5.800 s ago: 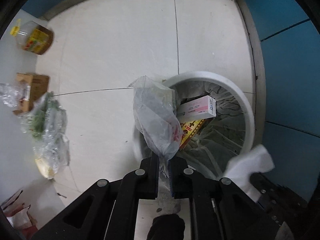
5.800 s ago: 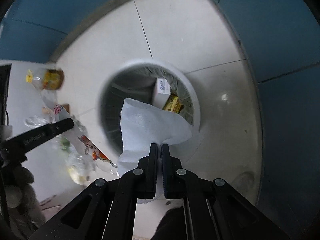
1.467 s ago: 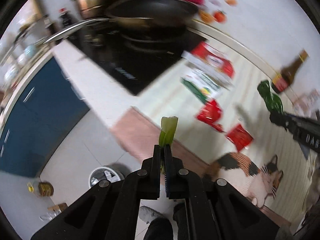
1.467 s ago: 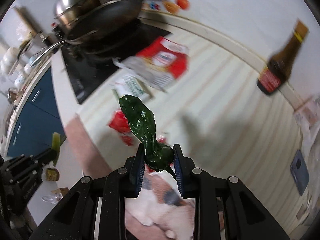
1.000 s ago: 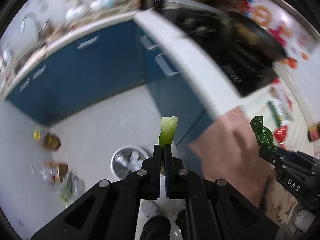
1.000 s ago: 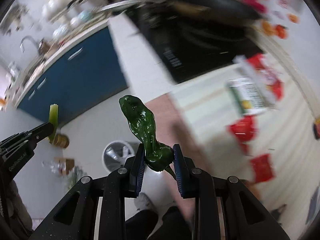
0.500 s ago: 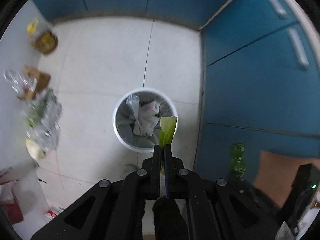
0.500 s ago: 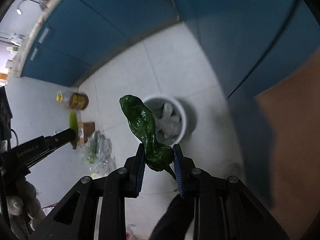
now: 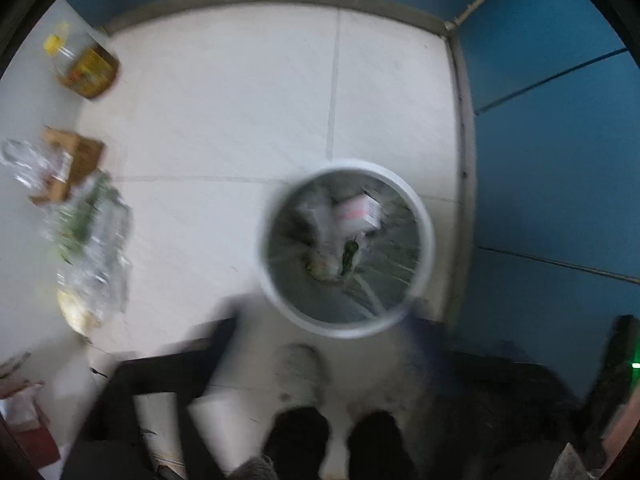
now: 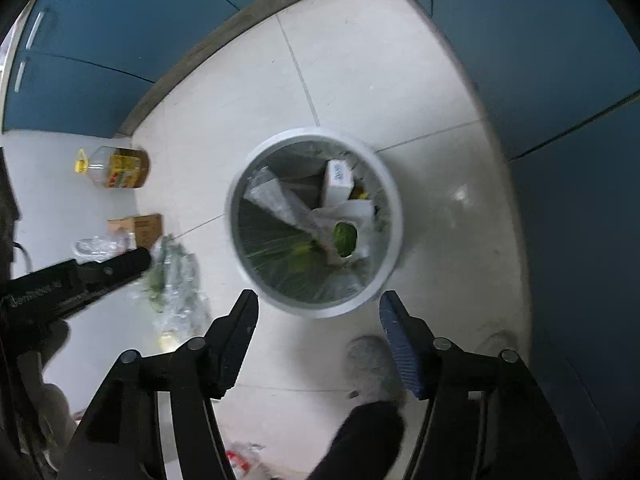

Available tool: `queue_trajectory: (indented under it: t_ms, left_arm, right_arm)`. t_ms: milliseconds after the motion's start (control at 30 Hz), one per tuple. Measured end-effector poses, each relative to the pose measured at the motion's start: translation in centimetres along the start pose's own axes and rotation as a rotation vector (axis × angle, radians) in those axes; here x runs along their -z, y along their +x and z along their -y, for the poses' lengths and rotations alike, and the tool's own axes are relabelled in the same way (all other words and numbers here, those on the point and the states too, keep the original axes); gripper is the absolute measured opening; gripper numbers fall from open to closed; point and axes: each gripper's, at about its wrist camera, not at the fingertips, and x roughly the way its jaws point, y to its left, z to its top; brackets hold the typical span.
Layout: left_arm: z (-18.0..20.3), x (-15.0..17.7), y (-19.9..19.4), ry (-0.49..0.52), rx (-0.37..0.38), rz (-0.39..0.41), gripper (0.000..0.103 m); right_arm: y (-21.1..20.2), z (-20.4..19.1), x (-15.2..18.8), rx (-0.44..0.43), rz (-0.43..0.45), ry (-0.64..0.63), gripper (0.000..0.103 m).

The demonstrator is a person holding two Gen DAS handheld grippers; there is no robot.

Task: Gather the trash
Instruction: 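Carry the onion and pepper to the grey bin and open both tools, then lift both tools from the bin back toward the counter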

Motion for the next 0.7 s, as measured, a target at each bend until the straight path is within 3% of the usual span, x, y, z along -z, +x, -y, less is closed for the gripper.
queue_trajectory:
  t_ms: [33, 133, 333, 700]
  left_arm:
    - [-0.3, 0.4, -1.0, 0.013, -0.029, 0.029, 0.103]
    - [-0.8, 1.3, -3.0, 0.038, -0.103, 0.076, 0.103]
    - [-1.1, 4.3, -9.2, 0.081, -0.197, 0.182, 0.103]
    - [0.5, 10.6, -23.2, 0.11, -0.171, 0.296, 0.103]
  right_arm:
    - [-0.7, -0.3, 0.3, 0.047, 0.019, -0.019, 0.084]
    - [-2.9, -1.0, 0.9, 0.125, 0.055, -0.064, 0.103]
    - [-8.3, -3.4, 3.1, 0.203, 0.105, -0.127, 0.103]
    - [-23.8, -7.0, 9.0, 0.225, 0.184, -0.134, 0.103]
